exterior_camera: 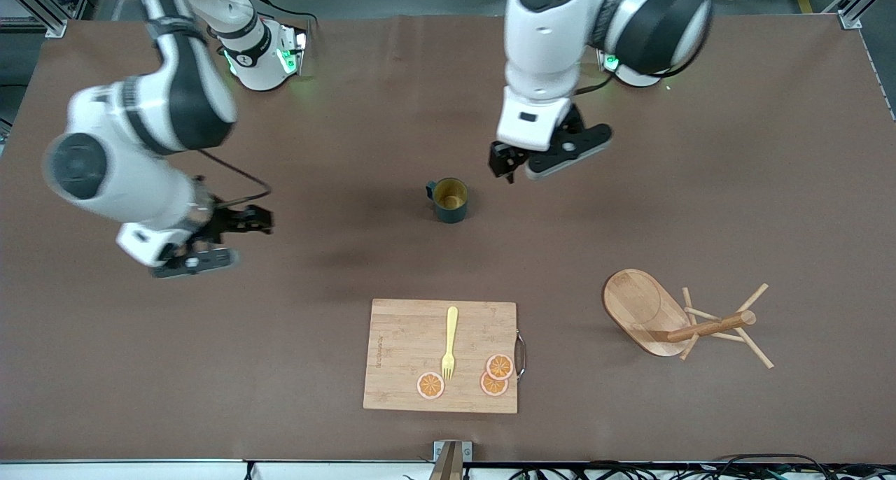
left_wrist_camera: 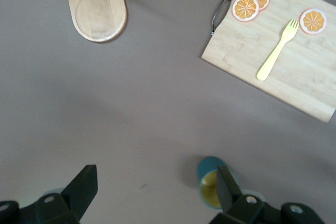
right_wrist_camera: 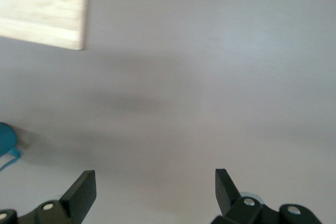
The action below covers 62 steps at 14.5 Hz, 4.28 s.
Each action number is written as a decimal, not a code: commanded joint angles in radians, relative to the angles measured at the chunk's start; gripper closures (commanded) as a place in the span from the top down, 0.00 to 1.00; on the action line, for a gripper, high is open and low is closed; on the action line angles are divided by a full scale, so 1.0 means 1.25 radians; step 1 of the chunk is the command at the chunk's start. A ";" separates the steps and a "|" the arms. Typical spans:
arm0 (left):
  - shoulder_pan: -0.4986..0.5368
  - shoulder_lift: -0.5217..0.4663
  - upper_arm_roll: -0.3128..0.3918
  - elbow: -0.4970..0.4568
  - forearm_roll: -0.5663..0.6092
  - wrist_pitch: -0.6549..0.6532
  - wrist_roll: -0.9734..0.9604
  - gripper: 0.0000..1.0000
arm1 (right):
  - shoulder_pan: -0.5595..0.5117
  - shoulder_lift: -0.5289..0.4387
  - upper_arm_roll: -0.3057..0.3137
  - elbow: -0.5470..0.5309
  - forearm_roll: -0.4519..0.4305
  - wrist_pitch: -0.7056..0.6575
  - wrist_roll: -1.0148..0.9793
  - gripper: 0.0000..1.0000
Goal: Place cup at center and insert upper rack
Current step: 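Release the mug with the right gripper while the left gripper approaches, then grasp the teal mug handle with the left gripper, then lift the teal mug and carry it toward the wooden stand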
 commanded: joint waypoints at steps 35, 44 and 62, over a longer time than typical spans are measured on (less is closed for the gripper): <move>-0.441 0.523 0.158 0.255 0.229 0.063 -0.735 0.77 | -0.230 -0.149 0.030 0.130 -0.101 -0.312 -0.097 1.00; -0.439 0.544 0.157 0.255 0.228 0.067 -0.738 0.52 | -0.232 -0.222 0.027 0.128 -0.108 -0.316 -0.102 1.00; -0.264 0.301 0.153 0.240 0.028 0.077 -0.509 0.00 | -0.203 -0.237 0.025 0.107 -0.105 -0.314 -0.101 1.00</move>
